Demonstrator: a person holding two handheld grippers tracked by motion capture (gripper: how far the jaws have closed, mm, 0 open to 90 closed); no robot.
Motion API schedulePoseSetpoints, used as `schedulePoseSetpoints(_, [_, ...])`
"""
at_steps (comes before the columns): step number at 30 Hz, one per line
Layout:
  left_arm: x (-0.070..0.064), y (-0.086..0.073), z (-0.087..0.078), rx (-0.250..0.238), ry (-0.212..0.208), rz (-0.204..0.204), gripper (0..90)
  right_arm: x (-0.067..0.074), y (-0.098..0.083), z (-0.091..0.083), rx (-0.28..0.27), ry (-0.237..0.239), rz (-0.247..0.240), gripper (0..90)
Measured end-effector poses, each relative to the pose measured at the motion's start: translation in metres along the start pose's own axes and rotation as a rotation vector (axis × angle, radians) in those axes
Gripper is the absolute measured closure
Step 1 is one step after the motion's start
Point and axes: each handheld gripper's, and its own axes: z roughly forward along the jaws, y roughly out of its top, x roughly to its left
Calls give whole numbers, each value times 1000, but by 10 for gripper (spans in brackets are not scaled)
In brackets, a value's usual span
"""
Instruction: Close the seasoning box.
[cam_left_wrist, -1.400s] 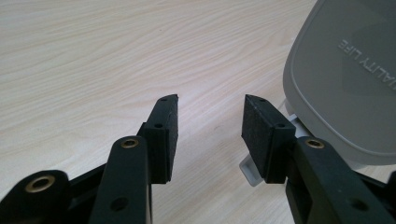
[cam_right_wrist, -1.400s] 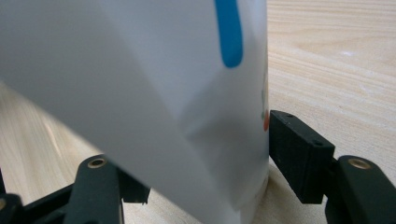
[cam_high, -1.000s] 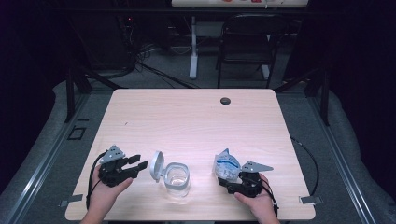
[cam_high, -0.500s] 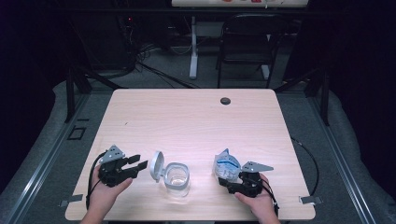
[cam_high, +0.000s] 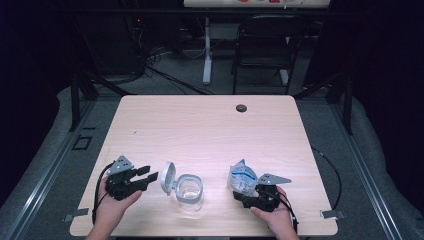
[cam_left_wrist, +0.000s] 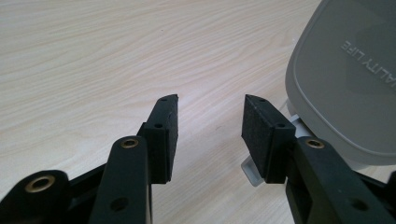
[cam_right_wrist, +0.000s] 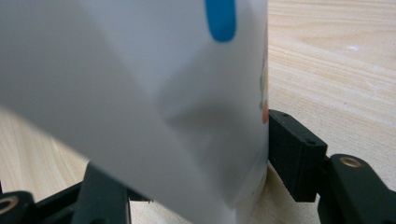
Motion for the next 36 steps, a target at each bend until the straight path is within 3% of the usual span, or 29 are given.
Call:
schedulePoseSetpoints(16, [0,0,0,3,3,-3,567,-1,1,0,-7,32,1,467])
schedulePoseSetpoints(26, [0,0,0,-4,3,-5,567,-1,1,0,4,27,-3,476])
schedulePoseSetpoints(36, [1,0,0,-2,1,-2,567,4,4,-3,-43,61,4,477])
